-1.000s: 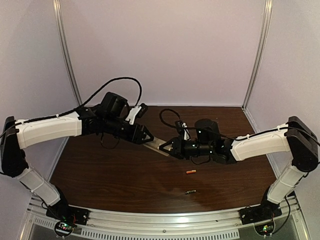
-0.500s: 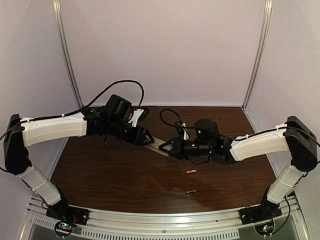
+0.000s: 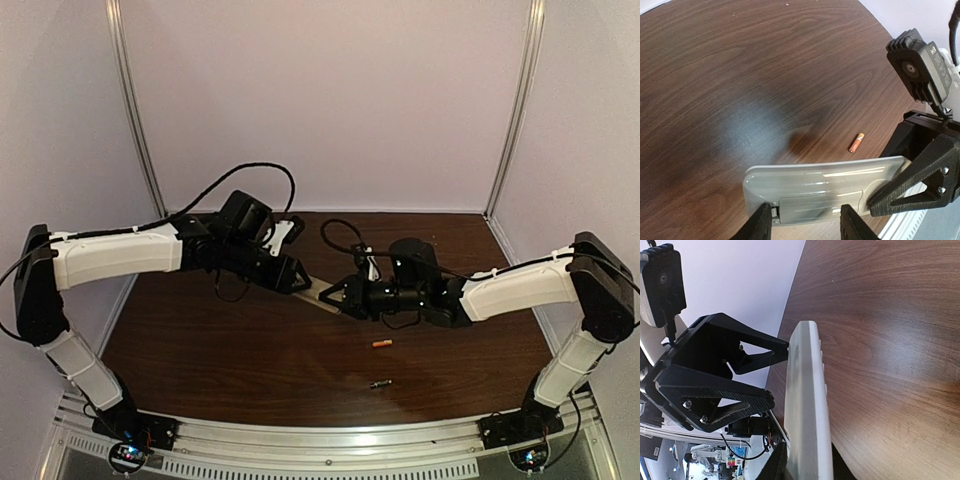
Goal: Load the batteries into the remote control
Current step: Remove the battery cover from the remote control.
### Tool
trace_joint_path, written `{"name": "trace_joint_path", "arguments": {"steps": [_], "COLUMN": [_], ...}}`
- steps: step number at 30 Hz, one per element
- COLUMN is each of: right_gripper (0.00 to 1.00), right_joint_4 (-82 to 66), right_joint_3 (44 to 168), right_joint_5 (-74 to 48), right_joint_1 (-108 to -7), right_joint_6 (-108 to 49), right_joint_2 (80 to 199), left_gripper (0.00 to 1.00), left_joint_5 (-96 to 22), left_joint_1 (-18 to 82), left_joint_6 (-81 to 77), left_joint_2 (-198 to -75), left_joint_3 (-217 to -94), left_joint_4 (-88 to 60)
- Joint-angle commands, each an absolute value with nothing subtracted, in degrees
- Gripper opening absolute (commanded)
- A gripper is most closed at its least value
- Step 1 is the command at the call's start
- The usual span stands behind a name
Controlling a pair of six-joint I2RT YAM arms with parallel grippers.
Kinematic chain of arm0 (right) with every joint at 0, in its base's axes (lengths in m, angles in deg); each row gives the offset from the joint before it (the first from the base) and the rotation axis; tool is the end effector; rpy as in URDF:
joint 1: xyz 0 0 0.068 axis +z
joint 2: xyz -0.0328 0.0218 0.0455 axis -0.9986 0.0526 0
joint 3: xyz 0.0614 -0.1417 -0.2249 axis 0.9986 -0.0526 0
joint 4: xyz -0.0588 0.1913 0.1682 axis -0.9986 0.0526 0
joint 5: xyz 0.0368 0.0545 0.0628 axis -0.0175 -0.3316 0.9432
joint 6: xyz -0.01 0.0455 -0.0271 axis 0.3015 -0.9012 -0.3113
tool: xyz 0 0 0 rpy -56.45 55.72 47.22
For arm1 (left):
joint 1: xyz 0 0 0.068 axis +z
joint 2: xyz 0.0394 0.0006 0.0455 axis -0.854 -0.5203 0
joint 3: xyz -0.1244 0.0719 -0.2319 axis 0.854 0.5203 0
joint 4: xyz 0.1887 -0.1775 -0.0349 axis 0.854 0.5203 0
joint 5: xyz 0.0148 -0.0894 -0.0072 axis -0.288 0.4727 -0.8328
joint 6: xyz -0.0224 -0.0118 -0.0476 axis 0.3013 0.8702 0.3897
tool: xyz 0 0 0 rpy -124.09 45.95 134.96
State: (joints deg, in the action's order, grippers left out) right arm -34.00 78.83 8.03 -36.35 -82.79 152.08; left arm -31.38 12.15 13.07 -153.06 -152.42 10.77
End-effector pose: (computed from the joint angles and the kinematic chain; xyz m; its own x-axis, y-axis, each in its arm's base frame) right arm 0.2097 0.2823 0.2097 -0.9434 0.0531 -0.3274 -0.2923 0.3330 0.8965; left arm 0.2371 -0.2622 0.2629 -0.8020 0.2157 -0.5570 0.5173 0.7171 -0.4671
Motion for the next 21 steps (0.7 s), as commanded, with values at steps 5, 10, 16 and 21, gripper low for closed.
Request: {"name": "trace_joint_path", "arguments": {"steps": [5, 10, 16, 21], "right_gripper": [0.00, 0.00, 0.00, 0.00], "right_joint_4": [-37.4, -37.6, -35.0, -31.8], "right_joint_3": [81.6, 81.5, 80.7, 80.1], "right_joint_5": [8.7, 8.7, 6.4, 3.9], "right_joint_1": [-36.3, -36.2, -37.2, -38.4], "right_joint_6": [-82.5, -82.1, -80.0, -77.9], "right_joint_2": [152.5, 152.6, 152.6, 152.7], "left_gripper": [0.47, 0.42, 0.40, 0.38], "left_joint_5": [-30.3, -24.9, -20.8, -21.0], "left_joint_1": [10.3, 10.3, 11.3, 12.7], "left_joint_6": [12.8, 13.0, 13.9, 14.7], "left_joint_2": [-155.8, -155.8, -153.0, -151.0], "left_joint_3": [-154.2, -153.8, -151.8, -150.3], "left_joint_4": [11.2, 9.0, 5.5, 4.1]}}
